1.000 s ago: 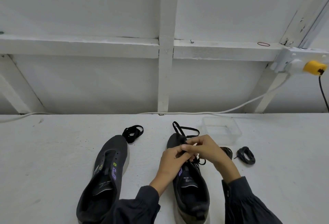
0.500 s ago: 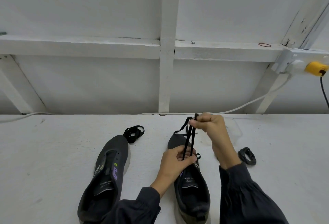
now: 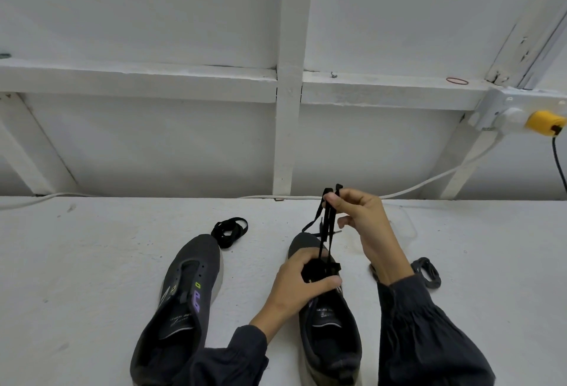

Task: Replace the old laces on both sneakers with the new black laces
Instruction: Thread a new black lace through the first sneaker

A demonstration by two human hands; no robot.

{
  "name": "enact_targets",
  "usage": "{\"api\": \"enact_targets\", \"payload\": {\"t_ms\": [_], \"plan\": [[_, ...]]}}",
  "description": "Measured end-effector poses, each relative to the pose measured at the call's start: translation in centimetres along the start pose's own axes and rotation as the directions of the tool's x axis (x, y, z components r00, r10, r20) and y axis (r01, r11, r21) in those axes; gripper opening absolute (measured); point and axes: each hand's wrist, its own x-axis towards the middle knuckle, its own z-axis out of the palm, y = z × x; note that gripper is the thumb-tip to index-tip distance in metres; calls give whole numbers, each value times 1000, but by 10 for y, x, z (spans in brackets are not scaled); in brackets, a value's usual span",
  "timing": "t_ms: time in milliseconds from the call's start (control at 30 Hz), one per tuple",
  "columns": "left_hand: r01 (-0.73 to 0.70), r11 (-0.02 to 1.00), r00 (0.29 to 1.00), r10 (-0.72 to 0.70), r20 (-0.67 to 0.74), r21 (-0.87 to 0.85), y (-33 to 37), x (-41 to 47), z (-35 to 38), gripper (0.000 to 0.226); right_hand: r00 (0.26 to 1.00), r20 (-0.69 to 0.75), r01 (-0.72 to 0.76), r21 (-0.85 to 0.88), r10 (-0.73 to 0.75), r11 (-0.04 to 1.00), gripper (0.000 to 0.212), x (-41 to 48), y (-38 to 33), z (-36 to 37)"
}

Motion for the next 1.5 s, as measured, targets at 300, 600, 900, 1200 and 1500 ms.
{"api": "enact_targets", "payload": {"t_ms": [300, 600, 900, 1200, 1500], "plan": [[143, 987, 983, -150, 104, 72, -1, 7, -7, 70, 998, 42, 35, 104, -39, 994, 10, 5, -24, 19], [157, 981, 980, -169, 105, 115, 4, 2, -8, 67, 996, 75, 31, 264, -53, 964, 16, 17, -46, 31], [98, 995, 994, -98, 38, 11, 6, -5, -2, 48, 997, 75, 4, 269, -25, 963, 8, 19, -39, 24], [-94, 964, 995, 94, -13, -248, 53, 1, -4, 20, 997, 61, -40, 39, 37, 998, 41, 10, -12, 6], [-29, 938, 850, -159, -502, -346, 16, -14, -32, 21, 986, -148, -124, -338, 77, 933, 44, -16, 48, -45]]}}
